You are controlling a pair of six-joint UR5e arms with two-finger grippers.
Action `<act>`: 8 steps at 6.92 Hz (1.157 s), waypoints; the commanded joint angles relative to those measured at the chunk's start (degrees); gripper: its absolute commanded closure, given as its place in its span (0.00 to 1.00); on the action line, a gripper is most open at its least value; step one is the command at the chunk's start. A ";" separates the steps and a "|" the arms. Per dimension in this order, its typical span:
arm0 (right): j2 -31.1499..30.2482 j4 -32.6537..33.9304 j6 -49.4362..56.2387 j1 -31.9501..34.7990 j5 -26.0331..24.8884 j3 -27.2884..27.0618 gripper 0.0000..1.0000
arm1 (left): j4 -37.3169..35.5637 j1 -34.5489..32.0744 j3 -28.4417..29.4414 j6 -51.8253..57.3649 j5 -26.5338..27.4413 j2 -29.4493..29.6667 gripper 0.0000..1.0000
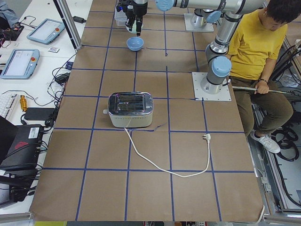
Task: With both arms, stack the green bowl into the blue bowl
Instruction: 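Carry the pale green bowl with right gripper and lower it into blue bowl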
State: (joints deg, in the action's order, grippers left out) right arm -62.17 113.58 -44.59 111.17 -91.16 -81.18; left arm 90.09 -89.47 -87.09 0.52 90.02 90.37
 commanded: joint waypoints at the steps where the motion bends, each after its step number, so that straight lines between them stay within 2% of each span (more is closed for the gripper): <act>1: 3.89 0.15 -3.65 1.94 0.53 3.13 1.00 | 0.00 0.35 -0.18 0.35 -0.02 -0.02 0.00; 4: 5.48 0.16 -4.54 3.17 0.63 2.87 1.00 | 0.00 0.35 -0.27 0.35 -0.20 -0.11 0.00; 5: 5.83 0.24 -3.84 3.17 0.54 2.87 0.31 | 0.00 0.35 -0.70 0.35 -0.46 -0.20 0.00; 6: 5.83 0.33 -3.66 3.09 -0.16 2.96 0.00 | 0.00 0.35 -0.80 0.35 -0.55 -0.28 0.00; 8: 3.65 -0.11 2.27 1.08 -0.25 3.40 0.00 | -0.27 0.35 -0.80 0.35 -0.55 -0.29 0.00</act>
State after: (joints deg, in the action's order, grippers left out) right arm -57.07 113.68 -46.32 113.67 -91.34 -78.02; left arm 89.95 -89.12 -87.85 0.88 89.50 90.07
